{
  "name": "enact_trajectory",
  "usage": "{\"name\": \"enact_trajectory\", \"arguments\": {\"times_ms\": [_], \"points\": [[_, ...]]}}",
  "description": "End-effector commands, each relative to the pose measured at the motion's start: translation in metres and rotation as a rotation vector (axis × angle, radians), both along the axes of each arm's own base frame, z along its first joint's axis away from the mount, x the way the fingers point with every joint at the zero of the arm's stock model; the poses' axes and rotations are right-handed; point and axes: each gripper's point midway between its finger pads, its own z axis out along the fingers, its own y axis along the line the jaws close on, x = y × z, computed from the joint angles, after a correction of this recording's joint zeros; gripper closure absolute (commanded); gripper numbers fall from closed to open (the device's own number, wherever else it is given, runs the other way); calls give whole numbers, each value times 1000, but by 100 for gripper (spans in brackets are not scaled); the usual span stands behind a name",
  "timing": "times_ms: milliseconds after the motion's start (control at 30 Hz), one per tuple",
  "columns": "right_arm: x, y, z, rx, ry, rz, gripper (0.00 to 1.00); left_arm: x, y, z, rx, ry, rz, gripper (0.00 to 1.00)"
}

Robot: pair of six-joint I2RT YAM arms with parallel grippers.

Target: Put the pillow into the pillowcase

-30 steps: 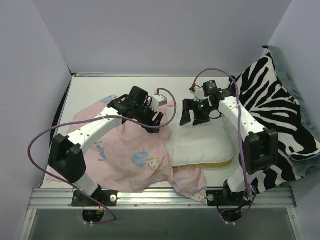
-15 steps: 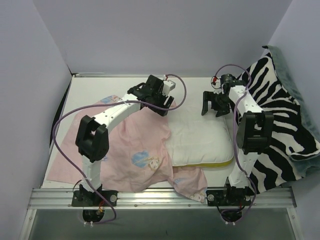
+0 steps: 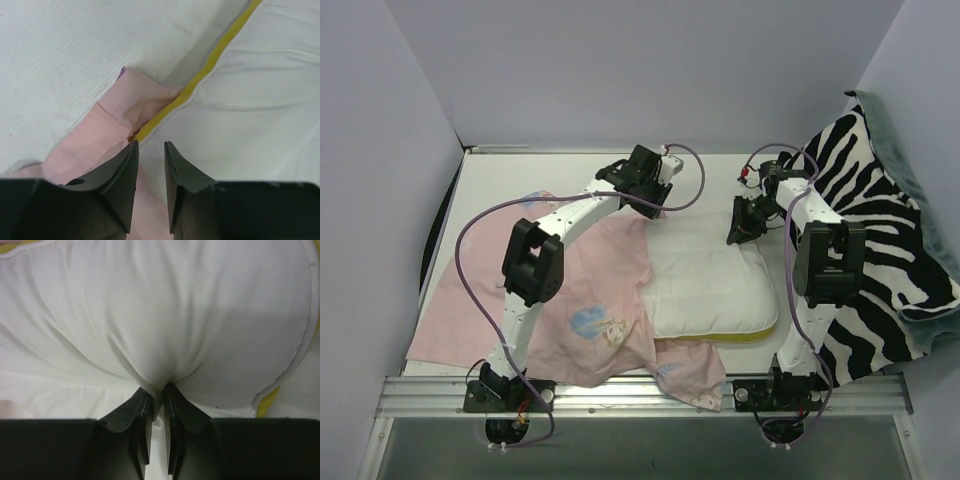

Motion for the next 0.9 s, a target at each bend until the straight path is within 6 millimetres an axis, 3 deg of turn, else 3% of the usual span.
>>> {"name": "enact_trajectory", "arguments": {"times_ms": [0,133,267,300,500,567,600,700,733,767,867], "points": [[-24,9,9,41,59,21,88,12,-8,13,-30,-26,-22,64],[-28,7,13,35,55,24,89,7,8,25,6,-46,9,38],[-32,7,15,37,55,25,89,-6,29,32,53,-60,35,34],[-33,7,15,34,54,24,90,-12,36,22,82,-40,39,34],[-37,4,13,23,51,47,96,-23,59,-8,168,19,66,43],[-37,5,13,29,53,48,98,-24,60,-12,162,34,63,54],[-37,7,15,36,50,49,100,-23,59,-12,153,36,63,65],[-39,16,17,68,57,55,100,-18,37,2,34,44,13,84],[-39,19,17,77,56,59,100,-19,27,8,-5,43,-12,86],[-41,26,19,86,57,73,100,-21,1,26,-112,44,-94,86],[-46,41,23,129,65,79,100,-35,-52,61,-258,38,-249,90]]}}
